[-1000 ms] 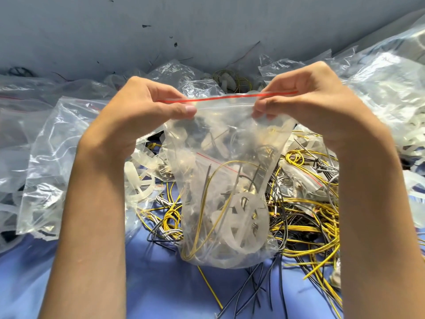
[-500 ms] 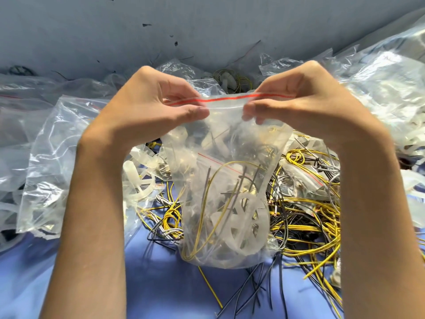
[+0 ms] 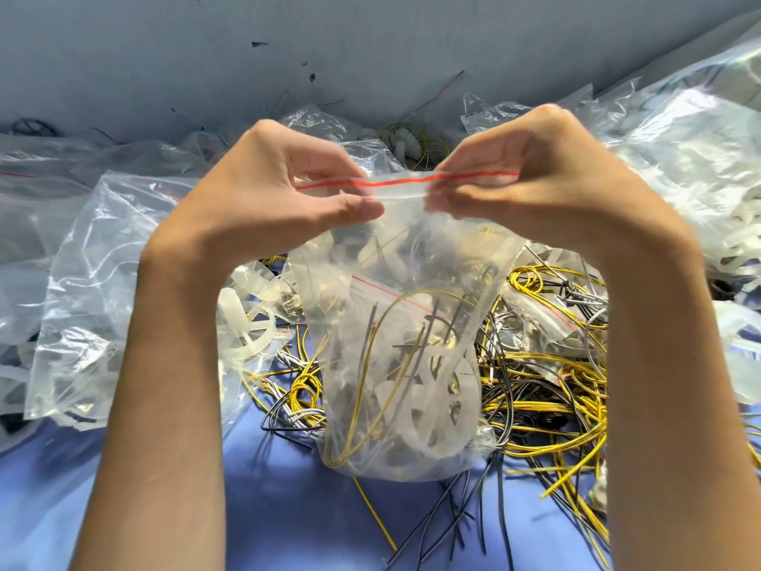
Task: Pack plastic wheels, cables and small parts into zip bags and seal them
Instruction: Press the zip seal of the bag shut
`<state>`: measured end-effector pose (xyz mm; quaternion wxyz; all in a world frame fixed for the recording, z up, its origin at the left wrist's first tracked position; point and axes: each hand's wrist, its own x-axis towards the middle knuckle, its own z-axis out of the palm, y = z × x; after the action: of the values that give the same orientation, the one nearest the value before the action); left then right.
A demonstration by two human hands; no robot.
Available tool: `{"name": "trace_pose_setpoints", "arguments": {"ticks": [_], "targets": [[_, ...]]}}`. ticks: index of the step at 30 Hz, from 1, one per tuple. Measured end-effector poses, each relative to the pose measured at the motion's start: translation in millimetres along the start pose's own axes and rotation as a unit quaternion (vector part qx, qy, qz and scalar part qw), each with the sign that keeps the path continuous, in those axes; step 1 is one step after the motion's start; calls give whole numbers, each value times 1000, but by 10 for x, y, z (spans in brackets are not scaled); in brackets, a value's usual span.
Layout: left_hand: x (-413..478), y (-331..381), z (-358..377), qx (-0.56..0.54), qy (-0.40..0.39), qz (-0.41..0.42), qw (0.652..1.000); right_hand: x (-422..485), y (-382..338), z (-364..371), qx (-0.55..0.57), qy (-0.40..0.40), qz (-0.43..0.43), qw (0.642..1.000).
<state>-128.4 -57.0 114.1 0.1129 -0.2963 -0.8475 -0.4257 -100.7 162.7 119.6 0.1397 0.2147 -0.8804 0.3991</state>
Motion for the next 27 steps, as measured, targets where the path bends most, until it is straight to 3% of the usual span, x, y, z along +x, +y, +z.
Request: {"name": "trace_pose_setpoints", "arguments": {"ticks": [17, 27], "targets": [[17, 69, 58, -9, -22, 10, 1000, 13, -20, 35, -3, -7, -10, 1000], [4, 120, 18, 41, -25, 16, 999, 38, -37, 82, -12, -7, -22, 1000]]}}
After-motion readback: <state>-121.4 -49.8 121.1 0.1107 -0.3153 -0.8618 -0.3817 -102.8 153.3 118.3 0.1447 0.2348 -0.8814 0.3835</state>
